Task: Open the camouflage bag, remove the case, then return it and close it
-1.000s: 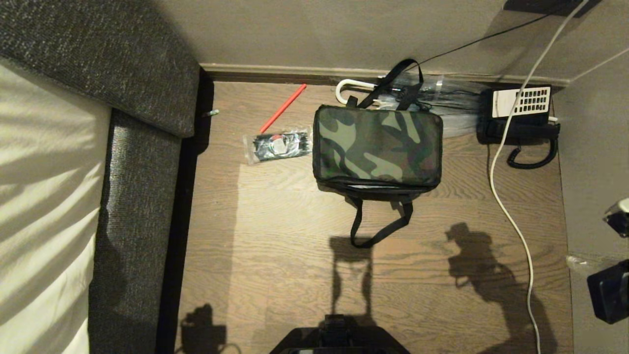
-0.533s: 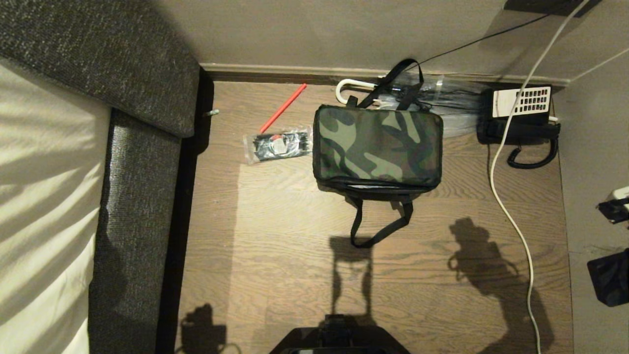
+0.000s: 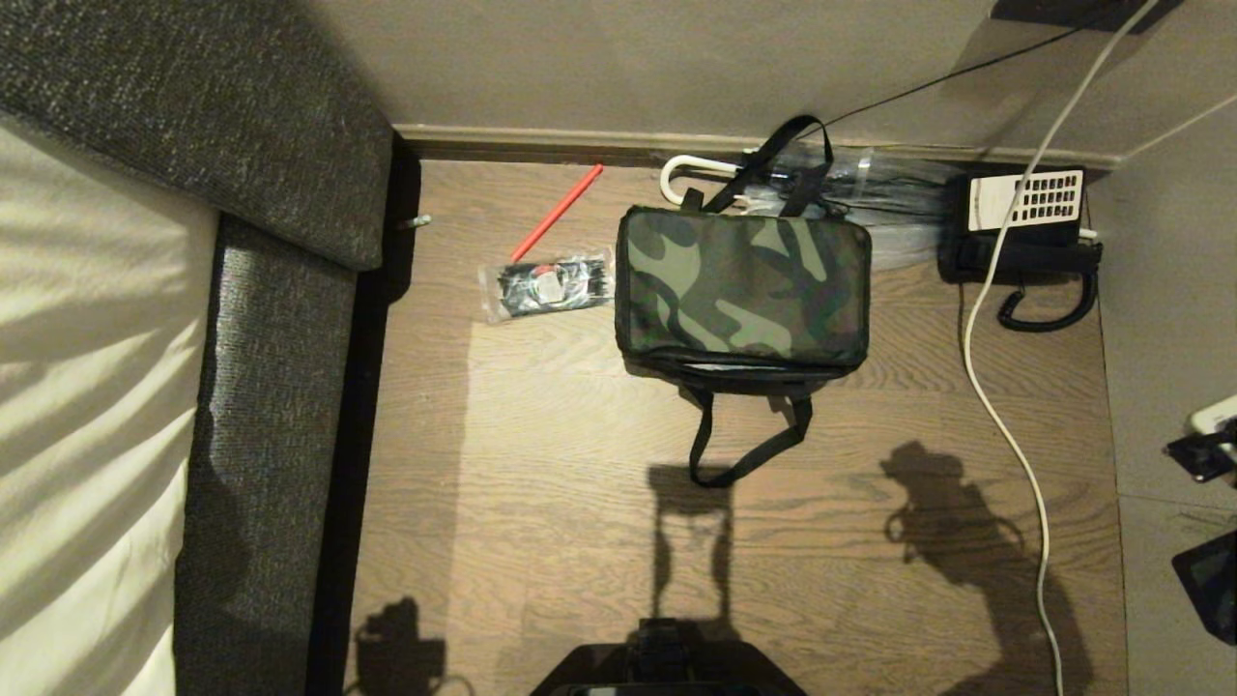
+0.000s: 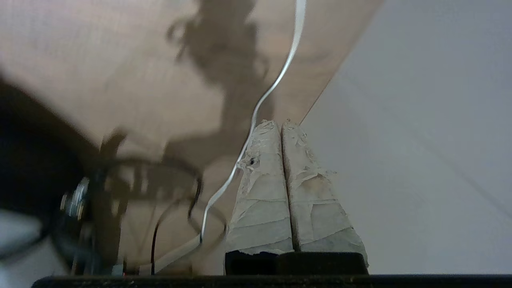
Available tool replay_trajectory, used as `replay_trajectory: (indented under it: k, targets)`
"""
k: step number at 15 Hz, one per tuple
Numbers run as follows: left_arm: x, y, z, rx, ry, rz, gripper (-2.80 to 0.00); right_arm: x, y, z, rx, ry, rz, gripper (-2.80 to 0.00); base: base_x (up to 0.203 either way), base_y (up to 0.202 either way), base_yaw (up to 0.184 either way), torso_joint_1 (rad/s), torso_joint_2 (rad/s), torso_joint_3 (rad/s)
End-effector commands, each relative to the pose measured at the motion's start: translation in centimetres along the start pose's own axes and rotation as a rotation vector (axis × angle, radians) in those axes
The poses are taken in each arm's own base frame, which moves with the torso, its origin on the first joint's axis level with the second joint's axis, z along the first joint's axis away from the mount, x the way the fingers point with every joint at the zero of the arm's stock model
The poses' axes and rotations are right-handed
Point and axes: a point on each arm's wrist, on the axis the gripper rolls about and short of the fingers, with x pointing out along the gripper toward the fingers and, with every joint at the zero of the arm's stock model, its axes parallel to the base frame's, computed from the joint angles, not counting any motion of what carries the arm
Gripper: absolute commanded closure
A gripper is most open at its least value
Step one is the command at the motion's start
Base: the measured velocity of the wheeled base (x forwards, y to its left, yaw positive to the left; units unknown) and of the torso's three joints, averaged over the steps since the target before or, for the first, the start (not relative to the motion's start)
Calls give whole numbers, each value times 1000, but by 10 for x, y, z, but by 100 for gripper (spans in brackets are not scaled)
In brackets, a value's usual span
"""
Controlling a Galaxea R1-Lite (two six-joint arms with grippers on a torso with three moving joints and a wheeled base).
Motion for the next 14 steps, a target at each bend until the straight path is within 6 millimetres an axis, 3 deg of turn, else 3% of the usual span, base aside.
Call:
replay_trajectory:
  k: [1,3,7,14]
  targets:
    - [0,0,0,0,2,0,0,5,4,-2,-28,53,50,0,0,0,0,0,0,0]
    - [0,0,0,0,2,0,0,7,6,-3,-33,77,83,0,0,0,0,0,0,0]
    - [0,0,-1,0,3,0,0,18,4,20,4,53,132,0,0,0,0,0,0,0]
    - [0,0,0,0,2,0,0,32,5,38,93,68,151,0,0,0,0,0,0,0]
